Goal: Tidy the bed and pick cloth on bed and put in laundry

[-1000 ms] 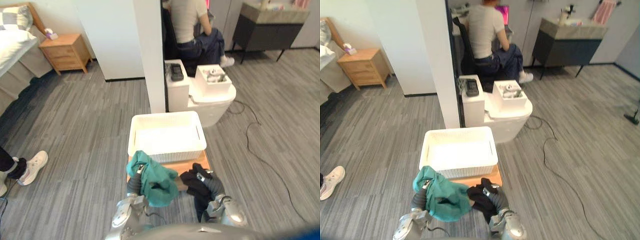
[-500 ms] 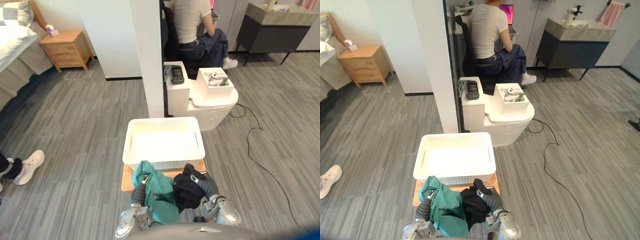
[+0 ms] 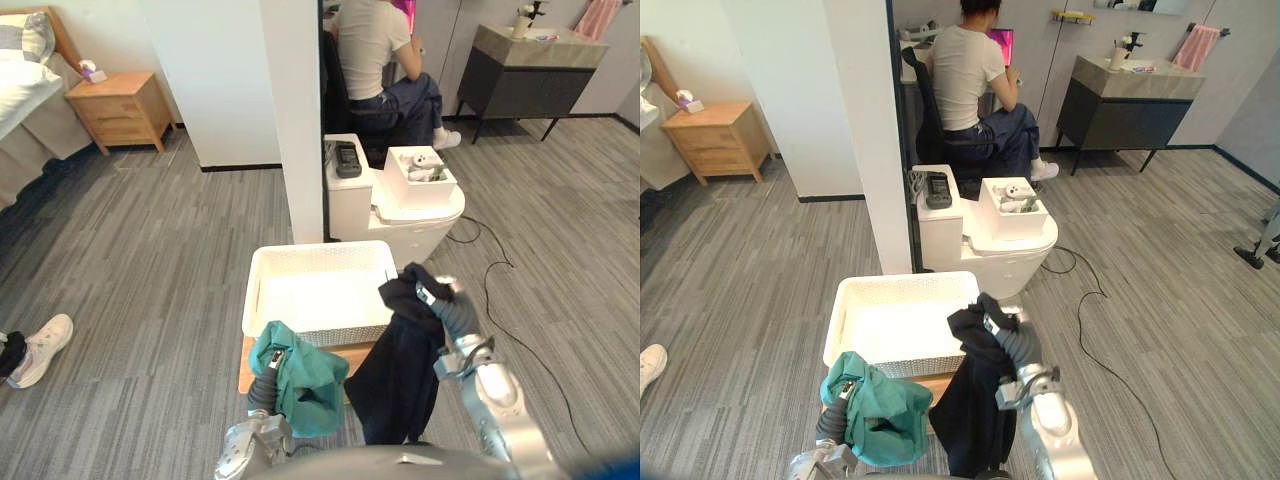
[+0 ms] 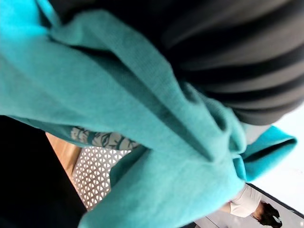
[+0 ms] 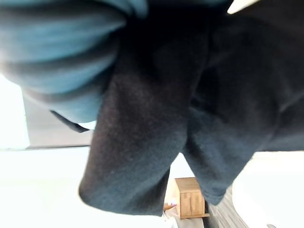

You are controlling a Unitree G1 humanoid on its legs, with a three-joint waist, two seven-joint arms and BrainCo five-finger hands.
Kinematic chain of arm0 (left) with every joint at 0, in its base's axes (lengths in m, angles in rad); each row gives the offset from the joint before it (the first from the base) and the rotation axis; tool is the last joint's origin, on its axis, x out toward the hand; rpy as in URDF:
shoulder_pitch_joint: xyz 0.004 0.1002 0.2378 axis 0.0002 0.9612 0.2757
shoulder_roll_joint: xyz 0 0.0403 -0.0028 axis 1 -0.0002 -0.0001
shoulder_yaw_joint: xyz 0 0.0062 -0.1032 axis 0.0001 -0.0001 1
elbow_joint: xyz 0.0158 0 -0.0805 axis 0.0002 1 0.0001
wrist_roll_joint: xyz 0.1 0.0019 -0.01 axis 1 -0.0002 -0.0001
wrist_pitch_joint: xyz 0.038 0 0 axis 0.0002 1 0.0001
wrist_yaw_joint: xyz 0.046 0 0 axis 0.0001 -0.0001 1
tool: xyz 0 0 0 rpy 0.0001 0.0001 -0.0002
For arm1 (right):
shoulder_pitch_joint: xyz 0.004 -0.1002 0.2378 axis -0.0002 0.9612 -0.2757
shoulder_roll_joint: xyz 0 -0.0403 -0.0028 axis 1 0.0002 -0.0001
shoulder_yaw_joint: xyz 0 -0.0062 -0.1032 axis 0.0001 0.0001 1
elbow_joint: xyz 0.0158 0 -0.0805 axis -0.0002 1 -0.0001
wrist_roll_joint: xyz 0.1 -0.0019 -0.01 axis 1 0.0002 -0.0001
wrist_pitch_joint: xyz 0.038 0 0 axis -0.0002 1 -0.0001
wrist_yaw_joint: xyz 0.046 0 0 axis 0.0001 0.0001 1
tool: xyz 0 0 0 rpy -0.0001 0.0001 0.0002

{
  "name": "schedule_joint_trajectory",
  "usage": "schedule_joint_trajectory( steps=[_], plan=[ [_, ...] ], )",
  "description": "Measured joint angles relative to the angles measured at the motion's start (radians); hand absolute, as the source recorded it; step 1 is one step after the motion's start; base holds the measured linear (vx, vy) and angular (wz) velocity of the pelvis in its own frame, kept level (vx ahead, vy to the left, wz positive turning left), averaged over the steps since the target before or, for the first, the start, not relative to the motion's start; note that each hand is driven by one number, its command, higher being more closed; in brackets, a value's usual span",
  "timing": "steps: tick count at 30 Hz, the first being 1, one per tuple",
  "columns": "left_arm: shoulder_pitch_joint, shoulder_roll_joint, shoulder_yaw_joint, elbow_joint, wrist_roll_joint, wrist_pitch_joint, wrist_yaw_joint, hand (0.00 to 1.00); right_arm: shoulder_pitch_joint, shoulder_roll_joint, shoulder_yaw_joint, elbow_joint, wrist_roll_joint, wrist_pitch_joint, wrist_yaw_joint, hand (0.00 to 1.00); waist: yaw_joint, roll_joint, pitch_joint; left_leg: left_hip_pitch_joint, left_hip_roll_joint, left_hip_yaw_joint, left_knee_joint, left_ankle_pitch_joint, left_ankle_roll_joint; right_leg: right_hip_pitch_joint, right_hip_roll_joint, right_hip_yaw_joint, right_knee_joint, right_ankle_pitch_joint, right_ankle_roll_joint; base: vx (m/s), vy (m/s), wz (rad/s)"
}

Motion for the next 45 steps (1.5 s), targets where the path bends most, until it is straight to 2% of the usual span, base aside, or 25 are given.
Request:
schedule_joint_trajectory(
  steps=[4, 5, 7, 8, 11, 14, 18, 22, 31, 36, 41, 45],
  plan=[
    [-0.017, 0.015, 0.005, 0.01, 0.021, 0.0, -0.008, 1.0, -0.151, -0.081, -0.017, 0.0, 0.005, 0.065, 0.034, 1.0, 0.006, 0.001, -0.001, -0.009, -0.002, -0.005, -0.011, 0.01, 0.009, -0.002, 0.001, 0.0, -0.02, 0.015, -0.001, -0.02, -0.013, 0.03],
    [-0.03, 0.016, 0.005, 0.013, 0.024, 0.0, -0.009, 1.0, -0.194, -0.096, -0.015, 0.0, 0.016, 0.087, 0.041, 1.0, 0.015, 0.001, -0.001, -0.014, -0.003, -0.006, -0.014, 0.013, 0.01, -0.003, 0.002, 0.0, -0.029, 0.022, -0.001, 0.0, 0.0, 0.0],
    [-0.058, 0.015, 0.005, 0.034, 0.028, -0.001, -0.021, 1.0, -0.263, -0.115, -0.011, 0.0, 0.026, 0.123, 0.048, 1.0, 0.029, 0.001, -0.001, -0.017, -0.004, -0.007, -0.017, 0.02, 0.01, -0.003, 0.002, 0.0, -0.038, 0.028, -0.001, 0.0, 0.0, 0.0],
    [-0.073, 0.016, 0.004, 0.054, 0.028, -0.003, -0.028, 1.0, -0.322, -0.119, -0.005, 0.001, 0.032, 0.154, 0.047, 1.0, 0.03, 0.001, -0.001, -0.017, -0.004, -0.009, -0.018, 0.023, 0.011, -0.003, 0.002, -0.002, -0.04, 0.028, -0.001, 0.01, -0.023, 0.03],
    [-0.1, 0.017, -0.004, 0.097, 0.028, -0.009, -0.032, 1.0, -0.487, -0.143, 0.043, 0.005, 0.037, 0.2, 0.036, 1.0, 0.031, 0.0, -0.002, -0.019, -0.006, -0.017, -0.027, 0.028, 0.012, -0.002, 0.003, -0.003, -0.05, 0.033, -0.005, 0.01, -0.012, 0.02],
    [-0.13, 0.018, -0.006, 0.138, 0.028, -0.009, -0.043, 1.0, -0.6, -0.144, 0.061, 0.026, 0.047, 0.217, 0.013, 1.0, 0.034, -0.009, -0.008, -0.031, -0.007, -0.032, -0.034, 0.036, 0.014, -0.002, 0.002, -0.016, -0.066, 0.04, -0.007, 0.02, -0.026, 0.12],
    [-0.134, 0.02, -0.016, 0.138, 0.028, -0.009, -0.049, 1.0, -0.671, -0.144, 0.07, 0.096, 0.061, 0.216, 0.004, 1.0, 0.052, -0.009, -0.008, -0.036, -0.008, -0.037, -0.034, 0.038, 0.015, -0.002, 0.004, -0.024, -0.067, 0.04, -0.008, 0.01, -0.023, 0.09],
    [-0.145, 0.027, -0.029, 0.174, 0.029, -0.008, -0.055, 1.0, -0.706, -0.145, 0.082, 0.134, 0.061, 0.209, -0.004, 1.0, 0.054, -0.009, -0.008, -0.039, -0.01, -0.044, -0.035, 0.04, 0.017, -0.002, 0.003, -0.027, -0.067, 0.04, -0.008, -0.01, -0.01, 0.02],
    [-0.153, 0.031, -0.04, 0.187, 0.029, 0.002, -0.068, 1.0, -0.811, -0.151, 0.109, 0.164, 0.059, 0.136, 0.013, 1.0, 0.054, -0.009, -0.008, -0.038, -0.007, -0.058, -0.052, 0.061, 0.015, -0.002, 0.008, -0.037, -0.067, 0.044, -0.014, -0.02, -0.022, 0.03],
    [-0.156, 0.029, -0.041, 0.187, 0.029, 0.004, -0.065, 1.0, -0.878, -0.155, 0.124, 0.202, 0.018, 0.125, 0.02, 1.0, 0.055, -0.013, -0.01, -0.039, -0.006, -0.06, -0.072, 0.076, 0.014, -0.003, 0.008, -0.05, -0.074, 0.047, -0.018, -0.02, -0.025, 0.07],
    [-0.16, 0.022, -0.041, 0.187, 0.039, 0.004, -0.065, 1.0, -0.937, -0.219, 0.153, 0.27, -0.022, 0.083, 0.035, 1.0, 0.081, -0.019, -0.014, -0.043, -0.003, -0.058, -0.087, 0.084, 0.01, -0.003, 0.01, -0.052, -0.099, 0.059, -0.022, 0.0, 0.0, 0.0],
    [-0.16, 0.016, -0.041, 0.187, 0.04, 0.004, -0.065, 1.0, -0.977, -0.228, 0.16, 0.313, -0.058, 0.059, 0.038, 1.0, 0.082, -0.02, -0.014, -0.043, -0.003, -0.056, -0.088, 0.085, 0.01, -0.003, 0.012, -0.052, -0.103, 0.062, -0.024, 0.0, -0.003, -0.01]
  ],
)
